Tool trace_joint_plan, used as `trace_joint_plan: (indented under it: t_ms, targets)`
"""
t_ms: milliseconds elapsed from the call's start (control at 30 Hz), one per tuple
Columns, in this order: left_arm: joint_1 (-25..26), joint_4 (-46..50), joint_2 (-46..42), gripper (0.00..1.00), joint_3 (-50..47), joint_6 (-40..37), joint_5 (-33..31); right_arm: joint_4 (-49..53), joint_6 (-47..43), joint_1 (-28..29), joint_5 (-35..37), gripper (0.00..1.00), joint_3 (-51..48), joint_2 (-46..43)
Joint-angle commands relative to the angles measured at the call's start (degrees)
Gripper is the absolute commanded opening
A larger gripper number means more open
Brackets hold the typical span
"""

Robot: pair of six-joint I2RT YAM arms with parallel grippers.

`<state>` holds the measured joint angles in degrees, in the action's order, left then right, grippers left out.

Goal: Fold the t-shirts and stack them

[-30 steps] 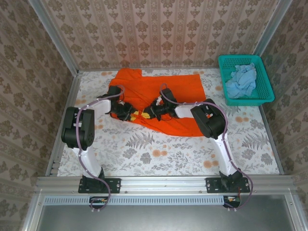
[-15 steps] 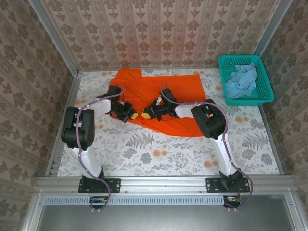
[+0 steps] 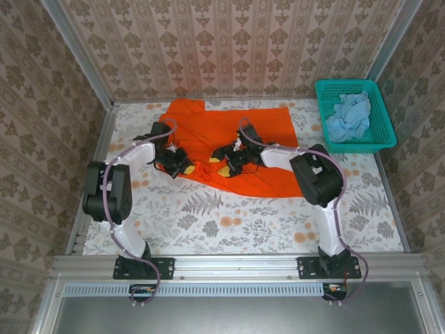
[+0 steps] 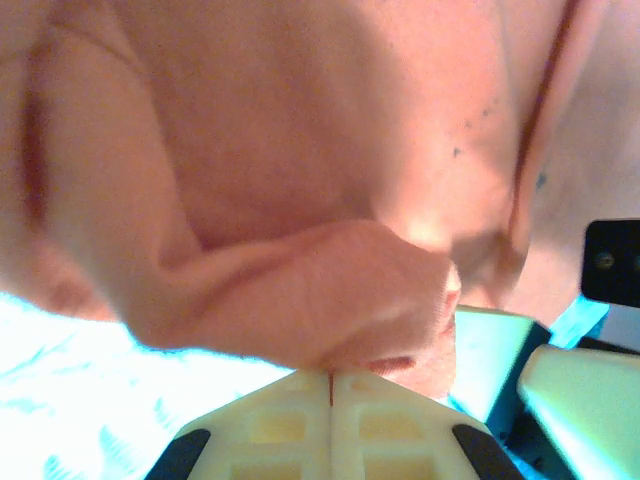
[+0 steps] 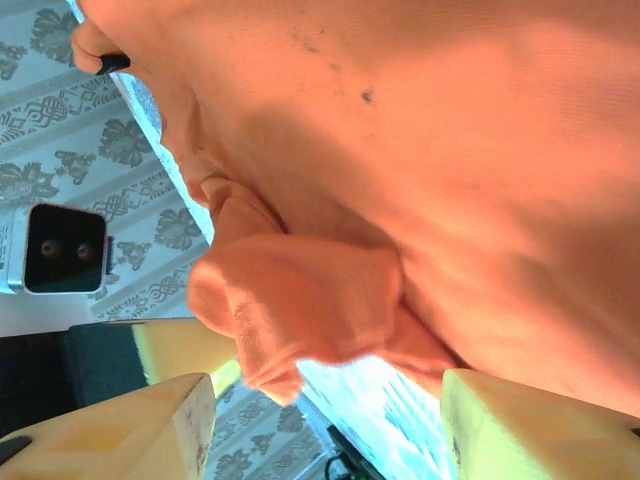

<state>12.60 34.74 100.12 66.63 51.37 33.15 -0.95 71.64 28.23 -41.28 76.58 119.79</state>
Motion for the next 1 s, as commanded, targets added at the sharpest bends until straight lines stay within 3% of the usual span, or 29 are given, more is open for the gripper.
trace_joint_plan:
  t_ms: [0, 167, 333, 467, 600, 667, 733, 833, 967]
  targets:
    - [-0.9, 10.5, -6.7, 0.0, -1.0, -9.7, -2.6, 10.2, -4.8, -3.9, 7.4, 0.63, -5.6, -7.5]
    - [-1.6, 18.6, -17.6, 0.0, -8.7, -11.6, -6.7, 17.3, -8.1, -10.3, 16.2, 0.63, -15.0, -16.7]
    - [-3.9, 29.5, -29.0, 0.0, -13.0, -12.5, -13.3, 22.6, -10.2, -15.7, 20.9, 0.62, -20.4, -19.9]
    - [-6.3, 35.2, -36.5, 0.01, -16.7, -12.0, -14.7, 26.8, -12.0, -17.5, 23.5, 0.61, -21.1, -19.9]
    - [-9.1, 39.7, -41.7, 0.24, -16.7, -11.9, -19.2, 30.3, -11.9, -17.9, 26.7, 0.62, -21.2, -20.6]
    - [-10.1, 40.6, -42.0, 0.56, -14.8, -11.9, -23.1, 32.9, -11.8, -17.9, 28.6, 0.61, -21.2, -20.9]
    - [-10.2, 37.8, -40.5, 0.6, -12.8, -12.7, -24.6, 32.9, -11.7, -18.0, 29.3, 0.62, -21.8, -21.6]
    - [-10.2, 29.5, -34.6, 0.58, -9.9, -14.0, -20.9, 29.9, -11.9, -18.0, 28.3, 0.62, -22.6, -22.7]
    - [-7.3, 22.7, -21.3, 0.39, -1.2, -16.3, -20.8, 29.8, -13.6, -17.5, 30.5, 0.61, -20.8, -25.5]
